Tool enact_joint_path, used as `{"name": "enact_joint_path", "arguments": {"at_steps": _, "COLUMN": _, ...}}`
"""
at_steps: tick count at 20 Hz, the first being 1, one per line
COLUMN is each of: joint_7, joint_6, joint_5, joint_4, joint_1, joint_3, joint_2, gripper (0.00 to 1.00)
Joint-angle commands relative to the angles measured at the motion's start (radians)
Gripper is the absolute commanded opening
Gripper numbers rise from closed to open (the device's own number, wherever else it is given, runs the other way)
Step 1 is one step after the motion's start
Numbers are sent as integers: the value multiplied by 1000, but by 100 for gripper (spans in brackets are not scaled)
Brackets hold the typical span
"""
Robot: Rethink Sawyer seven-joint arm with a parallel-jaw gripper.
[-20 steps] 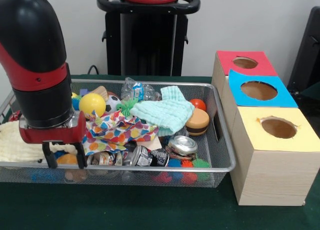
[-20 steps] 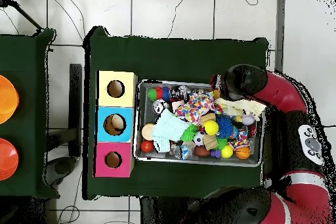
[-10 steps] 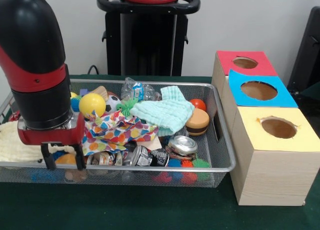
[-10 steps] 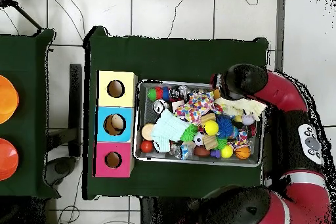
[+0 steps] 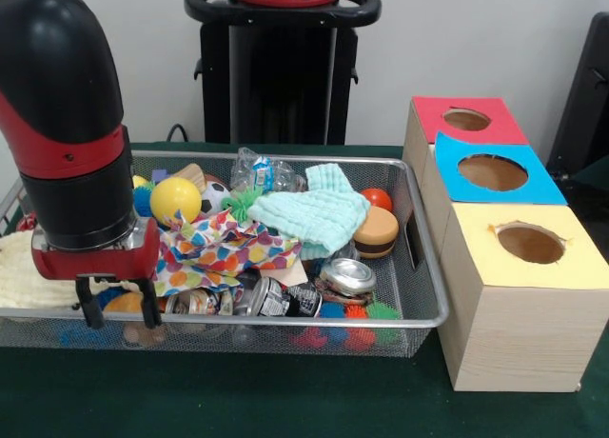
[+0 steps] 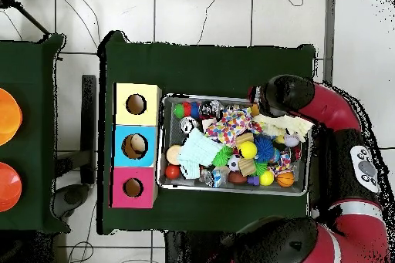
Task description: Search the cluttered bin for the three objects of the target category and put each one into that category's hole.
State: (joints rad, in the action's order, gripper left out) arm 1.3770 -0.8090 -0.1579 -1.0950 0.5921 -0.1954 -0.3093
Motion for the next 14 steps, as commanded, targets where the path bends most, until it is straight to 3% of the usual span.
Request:
{"name": "enact_joint_path", "arguments": {"at_steps": 1, "joint_7": -41, "joint_6": 66, "joint_5": -33, "joint_4": -43, "joint_1": 11, "joint_3": -82, "joint_2": 16, "gripper": 100}}
{"name": "enact_joint_path", "arguments": {"at_steps": 14, "joint_7": -6, "joint_6": 122, "joint_5": -25, "joint_4": -196, "joint_1": 35, "joint_3": -73, "joint_2": -72, "gripper": 100}}
